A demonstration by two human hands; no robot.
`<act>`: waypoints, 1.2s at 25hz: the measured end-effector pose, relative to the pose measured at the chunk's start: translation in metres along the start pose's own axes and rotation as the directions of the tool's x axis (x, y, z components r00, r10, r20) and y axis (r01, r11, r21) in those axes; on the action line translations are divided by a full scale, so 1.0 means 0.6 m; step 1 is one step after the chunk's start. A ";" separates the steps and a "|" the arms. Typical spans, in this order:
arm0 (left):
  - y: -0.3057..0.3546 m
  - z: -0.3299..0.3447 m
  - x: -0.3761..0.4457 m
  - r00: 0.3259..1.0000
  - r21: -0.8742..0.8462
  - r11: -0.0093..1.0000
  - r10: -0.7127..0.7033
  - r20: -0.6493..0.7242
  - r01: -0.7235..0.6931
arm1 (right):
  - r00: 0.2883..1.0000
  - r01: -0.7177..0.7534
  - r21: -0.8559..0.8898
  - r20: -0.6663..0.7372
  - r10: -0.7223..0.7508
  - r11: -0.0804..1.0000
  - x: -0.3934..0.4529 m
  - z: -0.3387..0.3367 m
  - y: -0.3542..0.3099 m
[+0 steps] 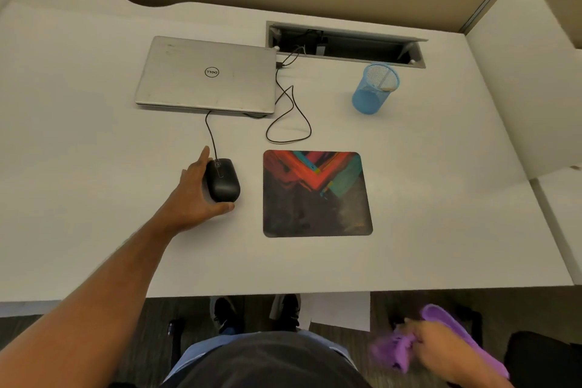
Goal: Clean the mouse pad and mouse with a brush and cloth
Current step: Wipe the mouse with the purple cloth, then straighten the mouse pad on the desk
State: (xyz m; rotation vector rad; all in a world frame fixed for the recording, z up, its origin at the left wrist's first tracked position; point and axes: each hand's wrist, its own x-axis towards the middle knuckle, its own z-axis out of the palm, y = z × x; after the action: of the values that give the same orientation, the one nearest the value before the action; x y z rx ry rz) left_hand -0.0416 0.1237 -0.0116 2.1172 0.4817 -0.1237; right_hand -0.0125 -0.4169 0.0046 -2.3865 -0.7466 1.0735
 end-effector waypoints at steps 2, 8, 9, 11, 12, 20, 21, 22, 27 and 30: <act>0.002 0.000 0.001 1.000 0.023 1.000 0.010 0.009 -0.010 | 0.925 -0.365 0.060 0.136 0.355 0.929 -0.036 -0.038 -0.007; 0.002 -0.008 0.001 0.998 0.082 0.996 0.022 0.052 -0.026 | 0.828 -0.337 0.476 -0.261 0.497 0.812 -0.030 -0.222 -0.055; 0.003 -0.009 0.001 0.998 0.087 0.996 0.028 0.057 -0.033 | 0.783 -0.282 0.560 -0.335 0.524 0.779 -0.025 -0.243 -0.055; 0.004 -0.009 -0.001 0.998 0.097 0.995 0.032 0.062 -0.038 | 0.697 -0.200 0.684 -0.404 0.592 0.702 0.001 -0.283 -0.061; 0.003 -0.010 -0.002 0.998 0.105 0.994 0.031 0.062 -0.037 | 0.668 -0.172 0.708 -0.427 0.609 0.685 0.015 -0.298 -0.062; 0.000 -0.020 -0.014 0.996 0.170 0.984 0.045 0.081 -0.058 | 0.417 -0.478 0.160 -0.824 0.383 0.864 0.140 -0.313 -0.084; 0.000 -0.021 -0.015 0.995 0.174 0.983 0.044 0.084 -0.059 | 0.407 -0.521 0.078 -0.853 0.328 0.850 0.160 -0.301 -0.090; 0.000 -0.022 -0.017 0.995 0.180 0.982 0.042 0.087 -0.057 | 0.427 -0.554 0.017 -0.853 0.301 0.832 0.178 -0.288 -0.097; -0.006 -0.027 -0.019 0.995 0.187 0.982 0.023 0.097 -0.041 | 0.642 -0.589 -0.105 -0.663 0.385 0.801 0.238 -0.230 -0.118; -0.012 -0.026 -0.018 0.995 0.191 0.981 0.021 0.095 -0.039 | 0.707 -0.587 -0.265 -0.628 0.324 0.765 0.248 -0.195 -0.101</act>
State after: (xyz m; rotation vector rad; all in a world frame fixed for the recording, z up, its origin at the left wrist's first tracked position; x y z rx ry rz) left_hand -0.0558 0.1369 -0.0054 2.2950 0.3955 -0.2591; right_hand 0.1431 -0.2956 0.0291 -3.1871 -0.1628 0.2945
